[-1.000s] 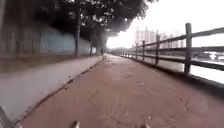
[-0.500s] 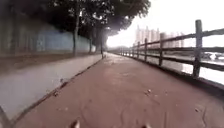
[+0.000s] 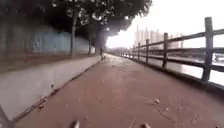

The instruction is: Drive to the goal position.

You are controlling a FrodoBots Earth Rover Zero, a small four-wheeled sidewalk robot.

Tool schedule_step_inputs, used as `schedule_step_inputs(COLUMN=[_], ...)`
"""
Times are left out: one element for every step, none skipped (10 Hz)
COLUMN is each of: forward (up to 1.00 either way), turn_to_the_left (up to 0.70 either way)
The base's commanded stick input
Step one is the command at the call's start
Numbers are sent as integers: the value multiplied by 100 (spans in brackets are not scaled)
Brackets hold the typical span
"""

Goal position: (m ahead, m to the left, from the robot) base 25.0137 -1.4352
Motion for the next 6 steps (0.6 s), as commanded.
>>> schedule_step_inputs(forward=[70, 70, 70, 70, 70, 70], turn_to_the_left=[0, 0, 0, 0, 0, 0])
